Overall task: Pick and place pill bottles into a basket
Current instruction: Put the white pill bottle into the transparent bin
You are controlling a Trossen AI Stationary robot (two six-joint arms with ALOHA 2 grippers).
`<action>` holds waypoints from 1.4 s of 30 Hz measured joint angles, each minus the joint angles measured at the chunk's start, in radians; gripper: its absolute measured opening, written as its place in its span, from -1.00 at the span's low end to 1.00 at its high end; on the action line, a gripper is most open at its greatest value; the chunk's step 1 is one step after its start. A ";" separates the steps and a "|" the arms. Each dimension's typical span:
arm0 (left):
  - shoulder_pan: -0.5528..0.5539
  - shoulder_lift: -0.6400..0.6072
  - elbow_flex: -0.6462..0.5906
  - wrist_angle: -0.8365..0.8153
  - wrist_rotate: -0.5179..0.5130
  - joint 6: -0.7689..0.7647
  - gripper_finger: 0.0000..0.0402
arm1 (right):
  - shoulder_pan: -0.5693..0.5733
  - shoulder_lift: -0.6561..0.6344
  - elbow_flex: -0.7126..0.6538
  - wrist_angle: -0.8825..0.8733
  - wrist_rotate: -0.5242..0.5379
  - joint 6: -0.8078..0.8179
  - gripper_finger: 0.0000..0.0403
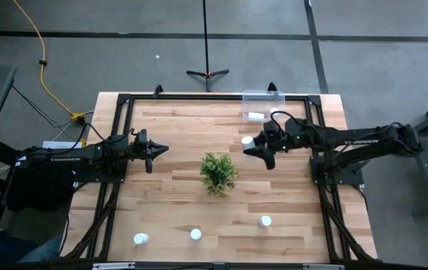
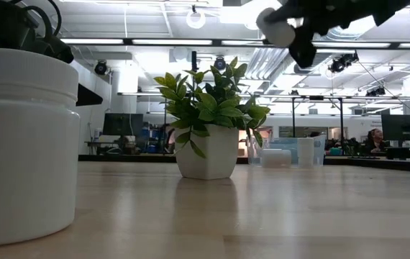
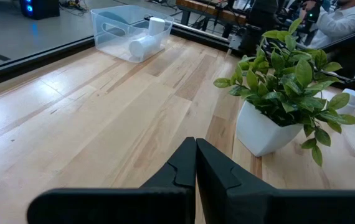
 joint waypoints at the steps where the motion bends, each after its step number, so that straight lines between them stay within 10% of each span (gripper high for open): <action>1: 0.000 0.000 0.000 0.000 0.000 0.000 -0.77 | -0.016 0.000 0.000 -0.015 -0.005 -0.009 -0.18; 26: 0.000 0.000 0.000 0.005 -0.026 0.028 -0.77 | -0.490 0.003 0.000 -0.173 -0.127 -0.411 -0.18; 42: 0.000 0.000 0.000 0.005 -0.028 0.029 -0.77 | -0.719 0.138 0.000 0.062 -0.217 -0.470 -0.18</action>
